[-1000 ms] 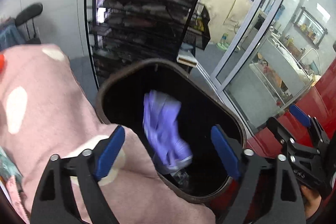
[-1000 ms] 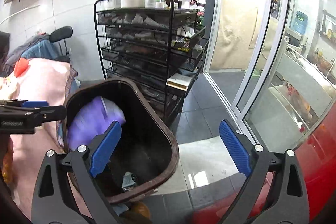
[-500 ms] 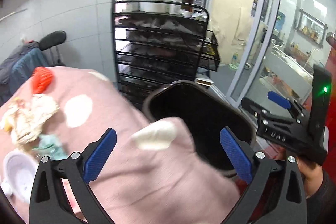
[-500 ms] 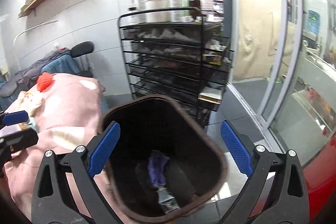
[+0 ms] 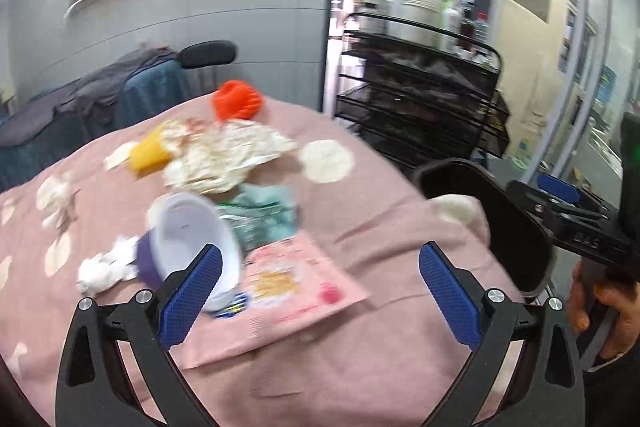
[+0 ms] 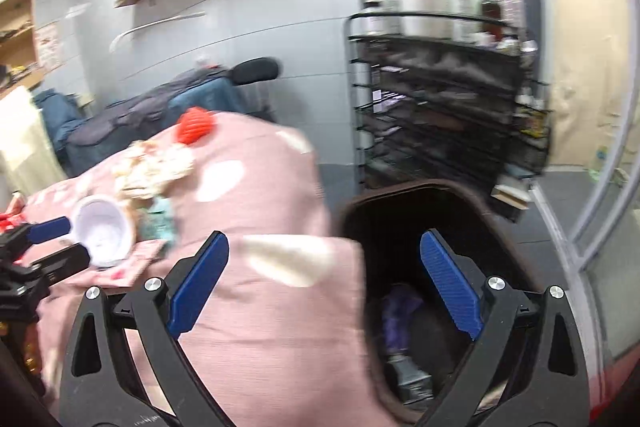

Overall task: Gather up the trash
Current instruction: 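Move both open tools back over the bedspread, then grasp the pink snack wrapper with the right tool while the left tool grasps the purple yogurt cup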

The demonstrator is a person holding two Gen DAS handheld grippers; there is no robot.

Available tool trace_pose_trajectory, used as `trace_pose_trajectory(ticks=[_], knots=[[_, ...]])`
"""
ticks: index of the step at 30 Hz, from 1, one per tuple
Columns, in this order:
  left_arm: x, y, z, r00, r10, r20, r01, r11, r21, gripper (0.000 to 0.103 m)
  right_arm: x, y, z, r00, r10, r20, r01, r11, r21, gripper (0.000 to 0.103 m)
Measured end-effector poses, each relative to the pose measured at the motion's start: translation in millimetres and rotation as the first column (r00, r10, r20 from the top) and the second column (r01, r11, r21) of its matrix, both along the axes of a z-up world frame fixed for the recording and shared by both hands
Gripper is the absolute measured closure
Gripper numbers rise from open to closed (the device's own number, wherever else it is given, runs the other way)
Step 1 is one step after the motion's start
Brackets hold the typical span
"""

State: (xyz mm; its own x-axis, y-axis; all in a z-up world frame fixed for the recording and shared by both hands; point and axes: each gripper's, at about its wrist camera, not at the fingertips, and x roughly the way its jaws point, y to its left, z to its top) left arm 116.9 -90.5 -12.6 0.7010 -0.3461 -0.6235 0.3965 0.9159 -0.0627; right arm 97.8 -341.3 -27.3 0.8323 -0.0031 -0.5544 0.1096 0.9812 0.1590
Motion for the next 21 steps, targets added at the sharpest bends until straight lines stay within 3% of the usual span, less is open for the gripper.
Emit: trace_pose_trajectory(ticks=[8,12,16,19,21], knots=[[6.9,77.5,-8.4,0.982,0.188,-0.035,-0.188,0.982,-0.007,0.006,19.4,57.6,-1.3,0.974,0.219,-0.054,-0.218,0.976,0.018,0.008],[17.0,103.2,-12.0,0.966,0.238,-0.102,-0.245,0.968,-0.058,0.017,29.4,87.7,-2.1,0.939,0.328,-0.102,-0.327,0.945,0.022,0.008],[30.3,101.4,-14.6,0.961,0.235,-0.145,-0.244,0.968,-0.052,0.026,39.5,114.3,-5.4,0.900,0.405,-0.159,-0.405,0.914,0.035,0.008],[43.2,85.6,-17.8,0.965,0.219,-0.146,-0.222,0.975,-0.001,0.028,47.5,127.1,-12.0,0.871,0.445,-0.207,-0.441,0.895,0.068,0.008],[53.7,73.2,-22.3,0.964,0.217,-0.151,-0.212,0.976,0.047,0.031,54.3,131.6,-18.5,0.852,0.465,-0.241,-0.453,0.885,0.105,0.015]])
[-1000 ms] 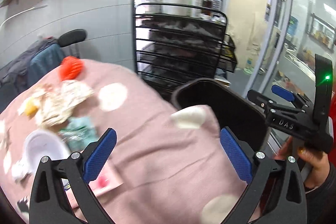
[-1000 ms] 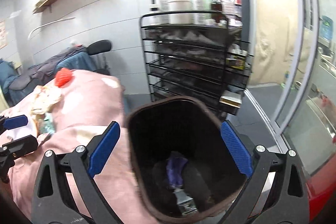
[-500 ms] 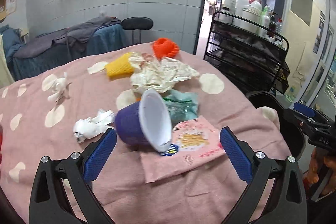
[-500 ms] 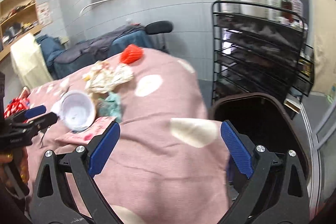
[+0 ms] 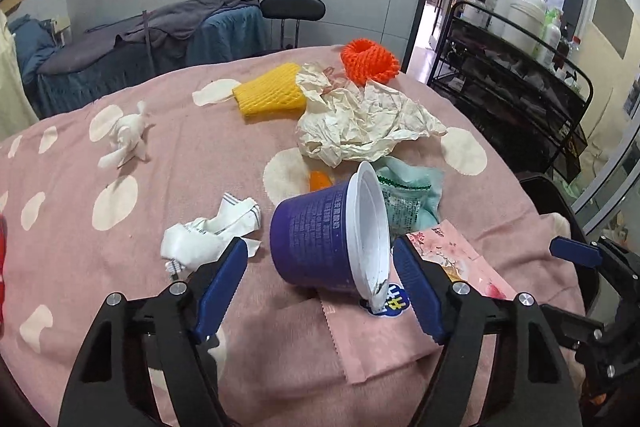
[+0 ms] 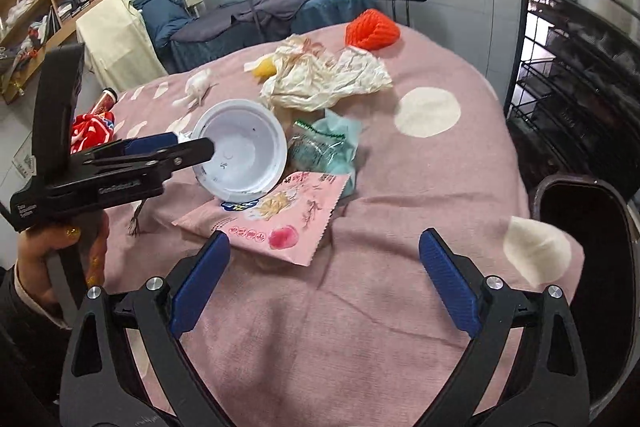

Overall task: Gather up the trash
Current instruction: 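Grasp the pink snack wrapper with the right tool while the left tool grasps the purple yogurt cup, then carry the wrapper and yogurt cup to the bin and release the wrapper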

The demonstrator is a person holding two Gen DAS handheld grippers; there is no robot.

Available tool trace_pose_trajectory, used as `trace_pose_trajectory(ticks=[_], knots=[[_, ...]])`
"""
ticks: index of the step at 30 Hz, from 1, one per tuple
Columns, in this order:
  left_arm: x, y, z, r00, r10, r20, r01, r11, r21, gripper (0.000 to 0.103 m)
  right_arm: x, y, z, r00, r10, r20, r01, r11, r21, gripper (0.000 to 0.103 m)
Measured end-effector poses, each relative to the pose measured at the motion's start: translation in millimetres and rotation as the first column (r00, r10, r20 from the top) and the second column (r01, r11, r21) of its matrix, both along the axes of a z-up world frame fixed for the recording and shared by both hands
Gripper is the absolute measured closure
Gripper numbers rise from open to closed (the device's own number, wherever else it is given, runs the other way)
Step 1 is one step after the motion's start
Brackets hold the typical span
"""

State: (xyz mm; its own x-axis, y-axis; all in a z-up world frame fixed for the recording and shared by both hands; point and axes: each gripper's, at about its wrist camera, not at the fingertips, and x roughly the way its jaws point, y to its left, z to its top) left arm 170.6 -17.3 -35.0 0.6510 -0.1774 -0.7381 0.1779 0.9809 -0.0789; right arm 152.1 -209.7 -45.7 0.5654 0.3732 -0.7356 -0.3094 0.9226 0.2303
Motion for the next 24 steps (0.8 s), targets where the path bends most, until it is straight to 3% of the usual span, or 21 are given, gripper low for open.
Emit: trace_pose_trajectory(ticks=[2,7,10,12,16,18,20,24], knots=[[9.2,-5.3,-5.3,1.000,0.006,-0.015,-0.005,0.999,0.035,0.037,8.3,3.0,-8.1,0.998,0.010,-0.058,-0.008,1.000,0.028,0.022],[17.4,4.8,-12.9,0.998,0.042,-0.040,-0.040,0.998,0.042,0.054,25.8,8.5,-24.1,0.982,0.035,-0.188,-0.014,0.993,0.115,0.038],[15.9,22.9,-19.6,0.995,0.067,-0.070,-0.067,0.998,0.013,0.062,34.5,17.7,-30.7,0.971,0.052,-0.233,-0.023,0.992,0.126,0.041],[14.9,34.5,-24.5,0.992,0.087,-0.090,-0.088,0.996,-0.009,0.068,40.5,22.8,-33.8,0.965,0.058,-0.256,-0.020,0.989,0.147,0.051],[11.8,52.9,-28.5,0.990,0.102,-0.103,-0.110,0.991,-0.078,0.083,48.6,30.2,-34.9,0.964,0.042,-0.264,-0.005,0.990,0.138,0.062],[10.0,55.3,-26.6,0.990,0.107,-0.096,-0.114,0.990,-0.080,0.087,53.3,30.5,-36.7,0.963,0.033,-0.268,0.006,0.990,0.142,0.078],[7.9,56.2,-24.7,0.991,0.102,-0.088,-0.110,0.989,-0.095,0.090,56.3,29.2,-36.1,0.963,0.040,-0.266,0.008,0.984,0.177,0.087],[2.6,55.3,-21.2,0.993,0.096,-0.072,-0.104,0.988,-0.111,0.094,54.0,25.3,-29.0,0.973,0.048,-0.227,0.002,0.977,0.214,0.093]])
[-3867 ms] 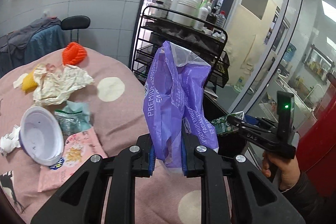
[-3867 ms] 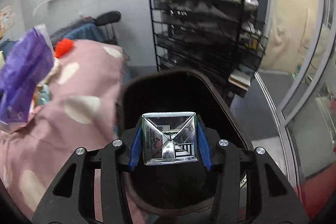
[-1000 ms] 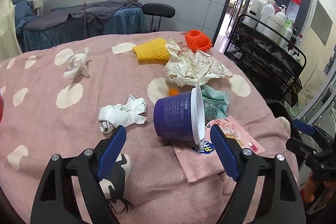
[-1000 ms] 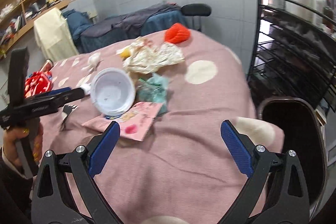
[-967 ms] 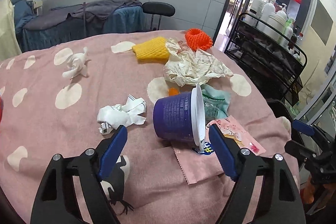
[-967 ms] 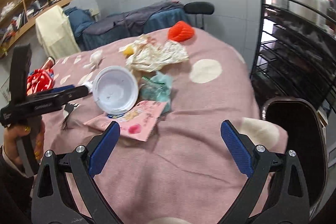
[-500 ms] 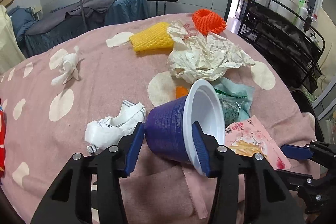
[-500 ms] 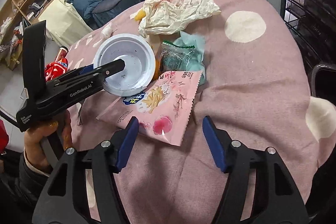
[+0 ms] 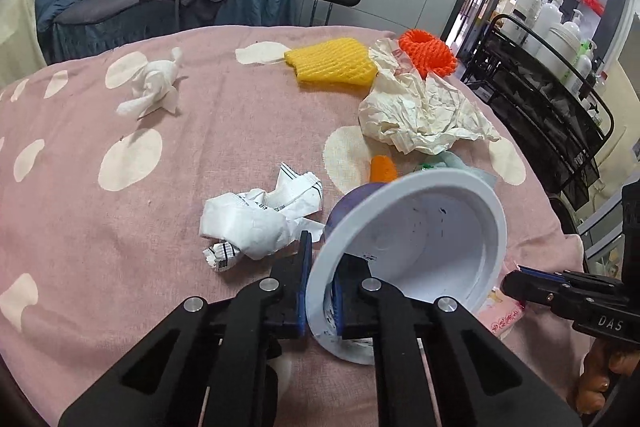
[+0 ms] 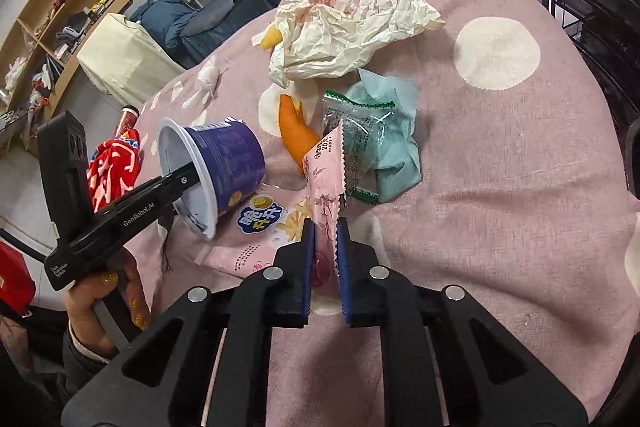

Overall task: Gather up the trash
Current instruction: 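Carry the wrapper and yogurt cup to the bin and release the wrapper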

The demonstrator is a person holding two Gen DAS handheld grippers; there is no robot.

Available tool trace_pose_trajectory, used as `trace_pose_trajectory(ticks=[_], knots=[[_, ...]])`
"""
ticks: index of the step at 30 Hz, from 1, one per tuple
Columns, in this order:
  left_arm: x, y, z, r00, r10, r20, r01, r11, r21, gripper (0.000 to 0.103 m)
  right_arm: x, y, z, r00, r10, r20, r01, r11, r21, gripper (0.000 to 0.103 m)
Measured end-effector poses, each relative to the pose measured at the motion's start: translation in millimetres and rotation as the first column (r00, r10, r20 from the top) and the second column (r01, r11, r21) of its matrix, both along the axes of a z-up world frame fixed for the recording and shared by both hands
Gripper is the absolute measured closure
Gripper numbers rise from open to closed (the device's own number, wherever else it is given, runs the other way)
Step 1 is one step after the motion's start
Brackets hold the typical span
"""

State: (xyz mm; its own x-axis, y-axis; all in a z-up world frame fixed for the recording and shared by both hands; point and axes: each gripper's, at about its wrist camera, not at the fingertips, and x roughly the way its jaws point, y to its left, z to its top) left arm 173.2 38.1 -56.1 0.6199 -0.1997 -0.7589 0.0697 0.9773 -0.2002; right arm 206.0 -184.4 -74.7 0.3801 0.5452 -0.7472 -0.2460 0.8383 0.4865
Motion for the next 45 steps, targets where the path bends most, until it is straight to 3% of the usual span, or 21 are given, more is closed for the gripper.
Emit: trace_pose_trajectory(ticks=[12,18,21,27,34,40,45], knots=[[-26.1,7.9,32.5,0.994,0.030,0.102,-0.022,0.997,-0.077,0.095,-54.6,-19.2,57.7,0.970,0.001,0.245,0.002,1.000,-0.011,0.097],[-37.4,-2.6,55.8,0.986,0.000,0.165,0.017,0.994,-0.104,0.095,-86.0,-59.1,90.5,0.931,-0.094,0.352,0.101,0.995,-0.002,0.097],[-40.0,-17.6,63.3,0.982,-0.040,0.187,0.062,0.992,-0.110,0.095,-101.4,-88.3,102.8,0.895,-0.177,0.410,0.202,0.979,-0.018,0.097],[-37.9,-65.8,66.2,0.969,-0.155,0.194,0.178,0.978,-0.108,0.095,-126.3,-152.5,112.4,0.818,-0.343,0.462,0.405,0.914,-0.038,0.097],[-35.5,-128.9,65.3,0.937,-0.292,0.194,0.313,0.945,-0.090,0.095,-141.6,-207.8,97.4,0.736,-0.455,0.501,0.604,0.776,-0.181,0.097],[-33.3,-175.6,59.9,0.906,-0.383,0.182,0.402,0.912,-0.080,0.095,-133.3,-234.2,55.5,0.729,-0.487,0.481,0.660,0.684,-0.309,0.097],[-30.5,-210.6,54.0,0.882,-0.443,0.163,0.457,0.887,-0.062,0.095,-127.3,-249.6,14.2,0.743,-0.506,0.438,0.663,0.646,-0.379,0.097]])
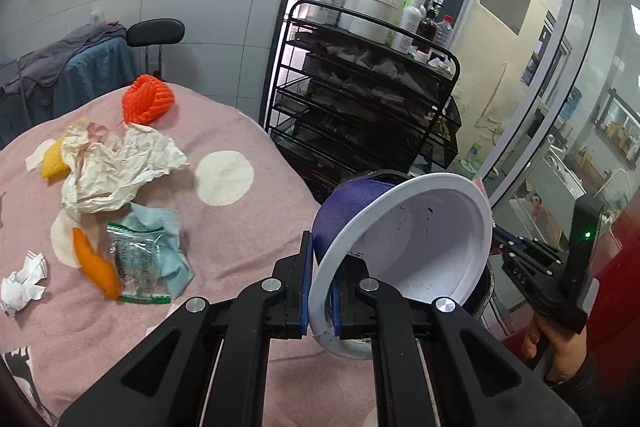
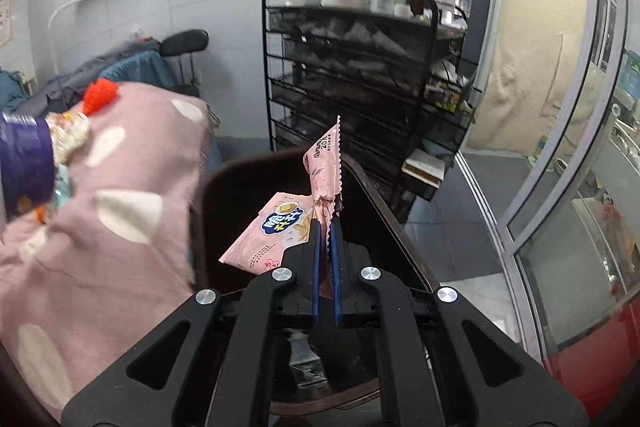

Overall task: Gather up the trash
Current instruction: 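Carry the wrapper and yogurt cup to the bin and release the wrapper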

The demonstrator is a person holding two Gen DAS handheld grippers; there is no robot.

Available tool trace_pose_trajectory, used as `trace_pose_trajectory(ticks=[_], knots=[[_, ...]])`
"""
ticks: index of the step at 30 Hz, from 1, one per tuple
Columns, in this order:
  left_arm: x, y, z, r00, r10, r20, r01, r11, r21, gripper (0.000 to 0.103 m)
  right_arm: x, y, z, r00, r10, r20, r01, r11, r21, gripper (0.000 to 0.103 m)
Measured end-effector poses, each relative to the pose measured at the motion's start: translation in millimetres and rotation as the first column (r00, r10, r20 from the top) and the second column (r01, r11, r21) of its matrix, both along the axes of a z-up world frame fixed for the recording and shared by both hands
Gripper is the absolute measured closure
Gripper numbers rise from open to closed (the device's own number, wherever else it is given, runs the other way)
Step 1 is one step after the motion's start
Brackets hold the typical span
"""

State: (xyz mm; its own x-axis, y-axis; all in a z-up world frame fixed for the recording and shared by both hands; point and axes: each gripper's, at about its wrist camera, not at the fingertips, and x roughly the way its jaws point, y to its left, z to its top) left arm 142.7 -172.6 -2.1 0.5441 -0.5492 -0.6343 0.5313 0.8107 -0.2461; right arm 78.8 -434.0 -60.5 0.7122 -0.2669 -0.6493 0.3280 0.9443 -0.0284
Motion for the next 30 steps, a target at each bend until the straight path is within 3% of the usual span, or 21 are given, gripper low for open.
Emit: trace_pose_trajectory(ticks=[4,5,7,9,16,30], knots=[[3.2,-21.3,-2.4,0.999,-0.038,-0.012,0.038,0.999,0.007,0.095,7.2,-14.5,-31.3,0.998,-0.030,-0.052,0.032,0.999,0.037,0.095],[3.3,-25.8,-2.4,0.999,-0.047,-0.012,0.047,0.999,0.011,0.095,8.4,-18.0,-38.9,0.997,-0.039,-0.064,0.042,0.998,0.052,0.090],[3.0,-35.6,-4.2,0.998,-0.067,-0.013,0.067,0.998,0.023,0.095,7.9,-23.6,-49.1,0.996,-0.050,-0.078,0.057,0.994,0.090,0.074],[3.4,-45.8,-7.5,0.996,-0.087,-0.022,0.087,0.996,0.030,0.095,4.8,-25.5,-49.3,0.996,-0.057,-0.063,0.065,0.990,0.123,0.051],[11.0,-81.7,-21.5,0.986,-0.147,-0.081,0.150,0.988,0.042,0.095,-16.3,-21.7,-44.4,0.998,-0.064,-0.029,0.067,0.989,0.130,0.041],[23.9,-158.5,-50.4,0.953,-0.248,-0.176,0.276,0.948,0.159,0.095,-55.0,-25.4,-31.3,0.992,-0.123,-0.023,0.125,0.986,0.108,0.033]])
